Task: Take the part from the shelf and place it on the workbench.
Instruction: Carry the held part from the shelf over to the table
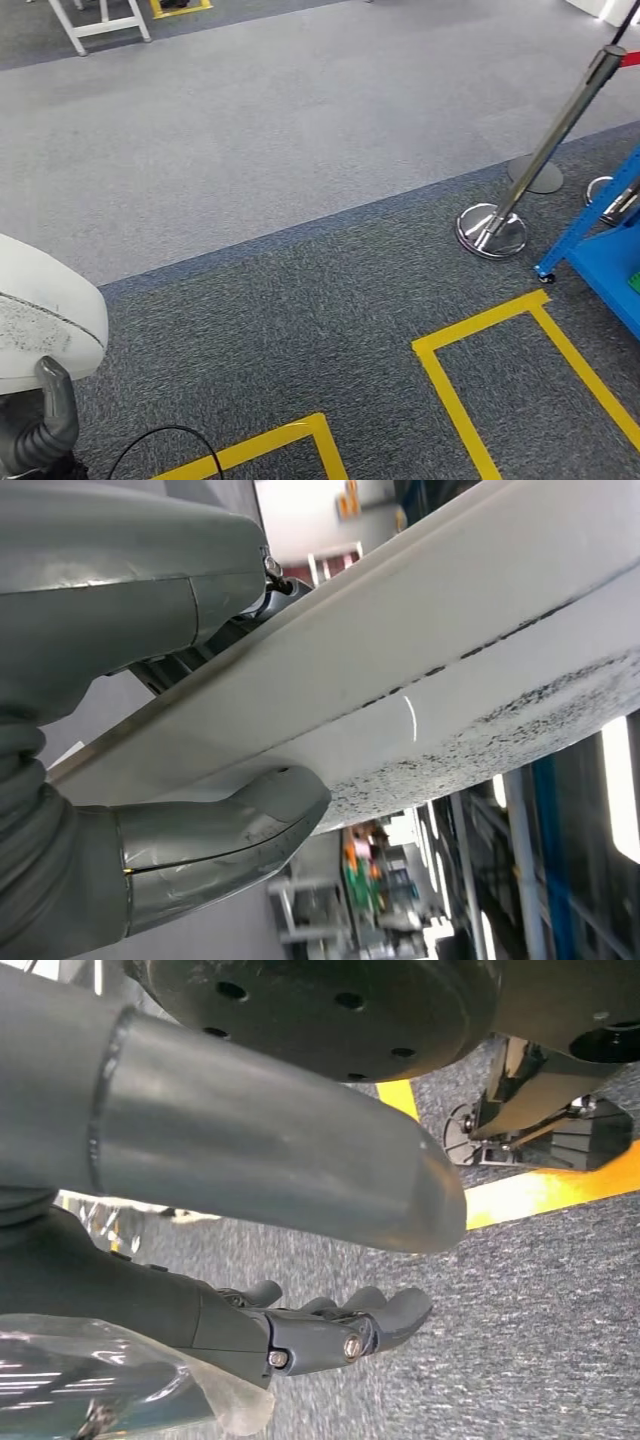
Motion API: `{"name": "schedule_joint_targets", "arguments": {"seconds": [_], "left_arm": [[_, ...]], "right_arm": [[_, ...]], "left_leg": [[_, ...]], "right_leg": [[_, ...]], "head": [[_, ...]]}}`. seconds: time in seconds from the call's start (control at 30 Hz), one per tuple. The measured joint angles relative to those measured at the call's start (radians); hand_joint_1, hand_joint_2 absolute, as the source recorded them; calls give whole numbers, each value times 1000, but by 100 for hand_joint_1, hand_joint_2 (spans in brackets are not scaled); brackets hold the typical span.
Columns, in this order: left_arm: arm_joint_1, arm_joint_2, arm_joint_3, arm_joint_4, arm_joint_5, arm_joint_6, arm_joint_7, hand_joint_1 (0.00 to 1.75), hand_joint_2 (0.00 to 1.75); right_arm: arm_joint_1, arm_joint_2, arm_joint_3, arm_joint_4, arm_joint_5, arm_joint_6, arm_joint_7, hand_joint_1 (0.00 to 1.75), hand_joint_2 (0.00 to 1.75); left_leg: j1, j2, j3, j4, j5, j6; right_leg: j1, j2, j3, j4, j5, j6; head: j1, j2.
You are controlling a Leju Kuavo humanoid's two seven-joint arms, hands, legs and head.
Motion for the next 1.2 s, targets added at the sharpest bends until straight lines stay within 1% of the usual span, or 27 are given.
{"name": "schedule_joint_targets", "arguments": {"seconds": [0.03, 0.07, 0.1, 0.17, 0.23, 0.3, 0.33, 0.4, 0.43, 0.47, 0.5, 0.53, 0.57, 0.6, 0.67, 0.7, 0.73, 0.77, 0.83, 0.9, 0.97, 1.0, 1.03, 1.07, 1.1, 1.13, 1.2], "left_arm": [[1, 0, 1, 0, 0, 2, 0, 175, 175], [2, 0, 3, 0, -1, 4, 0, 175, 175], [2, 0, 3, 0, -1, 6, 0, 175, 175], [1, 0, 4, 0, -2, 7, 0, 175, 175], [1, -2, 5, 0, -2, 8, 0, 175, 175], [3, -4, 7, 0, -6, 9, -1, 175, 175], [5, -5, 8, 0, -8, 10, -1, 175, 175], [5, -8, 9, -1, -12, 11, -1, 175, 175], [6, -9, 9, -1, -14, 12, -1, 175, 175], [5, -10, 9, -1, -16, 13, 0, 175, 175], [5, -12, 9, -1, -18, 14, 0, 175, 175], [5, -13, 9, 0, -19, 15, 1, 175, 175], [6, -13, 9, 0, -19, 17, 2, 175, 175], [6, -14, 10, 0, -19, 18, 3, 175, 175], [5, -14, 10, 0, -19, 22, 3, 175, 175], [3, -15, 10, 0, -19, 24, 4, 175, 175], [2, -15, 10, 0, -20, 25, 5, 175, 175], [1, -16, 10, 0, -20, 26, 7, 175, 175], [1, -16, 11, 0, -23, 27, 9, 175, 175], [-2, -16, 12, 0, -31, 29, 11, 175, 175], [-7, -16, 12, 0, -40, 33, 13, 175, 175], [-8, -16, 12, 0, -44, 36, 14, 175, 175], [-7, -16, 12, 1, -47, 38, 15, 175, 175], [-6, -16, 12, 1, -49, 41, 15, 175, 175], [-6, -16, 12, 1, -50, 43, 16, 175, 175], [-6, -16, 12, 1, -51, 44, 16, 175, 175], [-8, -16, 12, 1, -52, 44, 16, 175, 175]], "right_arm": [[1, 0, 0, 0, 0, 0, 0, 0, 0], [1, 0, 0, 0, 0, 0, 0, 0, 0], [1, 0, 0, 0, 0, 0, 0, 0, 0], [0, 0, 0, 0, 0, 1, 0, 0, 0], [-1, 0, 0, 0, 0, 2, 0, 0, 0], [-4, 0, 0, 0, 0, 2, 0, 0, 0], [-6, 0, 0, 0, 1, 2, -1, 0, 0], [-9, 0, 0, 0, 1, 3, -2, 0, 0], [-8, 0, 0, 0, 1, 3, -3, 0, 0], [-7, 0, 0, 1, 1, 3, -3, 0, 0], [-6, 0, 0, 1, 1, 3, -3, 0, 0], [-4, 0, 0, 2, 2, 3, -3, 0, 0], [-3, 0, 0, 2, 2, 3, -3, 0, 0], [-2, 0, 0, 2, 2, 3, -4, 0, 0], [-3, 0, 0, 2, 0, 4, -3, 0, 0], [-3, 0, 0, 2, 0, 4, -3, 0, 0], [-4, 0, 0, 3, -1, 5, -2, 0, 0], [-4, 0, 0, 3, -2, 5, -1, 0, 0], [-5, 0, 0, 3, -6, 6, 0, 0, 0], [-5, 1, -1, 3, -8, 9, 1, 0, 0], [-2, 2, -1, 4, -10, 15, 5, 0, 0], [0, 2, -2, 4, -11, 17, 8, 0, 0], [2, 2, -2, 4, -12, 18, 11, 0, 0], [3, 2, -2, 4, -13, 18, 13, 0, 0], [4, 2, -3, 4, -13, 18, 14, 0, 0], [4, 2, -3, 4, -13, 19, 14, 0, 0], [4, 3, -3, 4, -14, 19, 14, 0, 0]], "left_leg": [[2, 4, -11, 22, 0, -2], [3, 8, -1, 3, 21, -3], [3, 17, 27, -51, 54, -3], [-1, 68, 97, -188, 110, 5], [-9, 98, 127, -251, 120, 18], [-12, 76, 126, -254, 118, 32], [-11, 65, 126, -257, 120, 38], [-7, 41, 127, -262, 125, 51], [-6, 30, 127, -263, 126, 56], [-7, 17, 126, -263, 126, 59], [-9, 2, 126, -263, 126, 61], [-11, -13, 126, -262, 126, 61], [-12, -30, 127, -262, 125, 61], [-13, -46, 129, -261, 125, 61], [-14, -75, 130, -259, 124, 59], [-14, -88, 128, -258, 123, 55], [-11, -100, 125, -257, 124, 50], [-9, -111, 121, -258, 126, 43], [-5, -126, 116, -259, 129, 30], [-9, -83, 97, -216, 101, 21], [-8, -19, 43, -99, 40, 13], [-6, -5, 14, -37, 14, 9], [-3, 2, -5, 4, 4, 6], [0, 5, -6, 8, 14, 3], [2, 11, 12, -26, 41, 1], [3, 26, 47, -92, 78, 1], [-4, 76, 112, -216, 119, 7]], "right_leg": [[0, -16, 2, 0, -2, 1], [0, -31, 4, 0, -5, 2], [0, -45, 9, 1, -8, 5], [4, -68, 16, 1, -17, 13], [10, -87, 21, 2, -26, 24], [10, -106, 31, -2, -32, 36], [8, -98, 34, 1, -38, 42], [5, -43, 10, 59, -78, 50], [4, -9, -20, 121, -109, 51], [4, 11, -57, 194, -140, 50], [5, 19, -92, 257, -159, 49], [5, 22, -116, 292, -159, 47], [6, 25, -122, 285, -137, 44], [6, 31, -109, 239, -97, 39], [6, 75, -58, 98, -20, 28], [5, 97, -35, 46, -2, 23], [6, 112, -21, 19, 2, 21], [7, 113, -15, 12, -3, 19], [7, 90, -5, 2, 1, 12], [4, 59, 5, -13, 7, 1], [6, 28, 12, -19, 5, -6], [8, 11, 13, -18, 3, -7], [8, -5, 15, -18, 0, -7], [9, -21, 18, -18, -3, -6], [9, -35, 21, -17, -6, -4], [9, -47, 27, -17, -10, -2], [12, -69, 31, -16, -19, 7]], "head": [[0, 0], [0, 0], [0, 0], [-1, 0], [1, 0], [2, 0], [3, 0], [8, 0], [11, 0], [12, 0], [13, 0], [13, 0], [13, 0], [13, 0], [12, 0], [13, 0], [12, 0], [12, 0], [13, 0], [9, 0], [6, 0], [6, 0], [6, 0], [6, 0], [5, 0], [5, 0], [5, 0]]}}
